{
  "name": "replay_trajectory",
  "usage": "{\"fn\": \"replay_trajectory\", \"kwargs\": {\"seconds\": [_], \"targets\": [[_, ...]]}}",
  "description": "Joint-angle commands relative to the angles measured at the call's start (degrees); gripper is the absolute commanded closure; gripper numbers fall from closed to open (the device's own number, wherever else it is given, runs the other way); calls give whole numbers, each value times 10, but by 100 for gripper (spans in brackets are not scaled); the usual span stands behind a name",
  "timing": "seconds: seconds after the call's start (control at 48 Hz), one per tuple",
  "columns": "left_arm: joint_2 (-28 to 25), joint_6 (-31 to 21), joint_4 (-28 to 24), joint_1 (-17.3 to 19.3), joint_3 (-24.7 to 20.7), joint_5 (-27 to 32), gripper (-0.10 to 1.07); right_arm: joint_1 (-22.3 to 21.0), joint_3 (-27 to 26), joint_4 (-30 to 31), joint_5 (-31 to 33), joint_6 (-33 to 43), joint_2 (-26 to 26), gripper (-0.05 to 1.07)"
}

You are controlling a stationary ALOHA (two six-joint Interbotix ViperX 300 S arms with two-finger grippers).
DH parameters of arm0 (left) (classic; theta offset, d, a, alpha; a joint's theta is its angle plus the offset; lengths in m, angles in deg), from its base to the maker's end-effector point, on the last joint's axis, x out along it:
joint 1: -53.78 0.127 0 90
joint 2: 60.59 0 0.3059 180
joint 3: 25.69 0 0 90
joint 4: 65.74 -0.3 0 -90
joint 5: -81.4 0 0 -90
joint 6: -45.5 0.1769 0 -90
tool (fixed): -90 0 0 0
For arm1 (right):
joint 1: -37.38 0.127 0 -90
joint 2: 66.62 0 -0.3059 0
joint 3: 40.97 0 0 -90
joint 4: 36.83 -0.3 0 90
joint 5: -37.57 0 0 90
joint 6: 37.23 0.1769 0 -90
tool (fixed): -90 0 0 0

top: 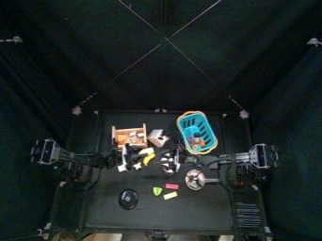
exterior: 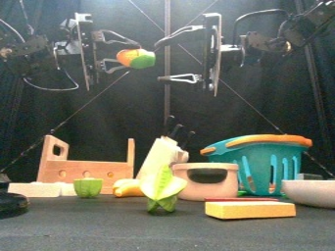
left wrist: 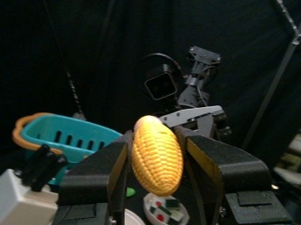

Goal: Remove corn

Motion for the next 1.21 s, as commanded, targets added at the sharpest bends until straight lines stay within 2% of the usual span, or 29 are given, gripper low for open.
{"fn": "replay_trajectory", "kwargs": {"seconds": [0.0,0.083,0.292,0.75,1.188], "targets": [[1,-50,-22,19,-2,-1,35,-2,-7,5,-3,-3,-15,4],[0,-81,-48,29,-1,-2,35,-3,-11,5,-3,-1,-13,4],[-4,-87,-92,31,-11,-2,35,-13,-27,-3,-2,1,-5,4],[-36,-87,-94,30,-35,-2,35,-26,-60,0,-1,-1,24,4],[-37,-87,-91,33,-33,-3,35,-26,-58,5,-1,-2,24,5]]}}
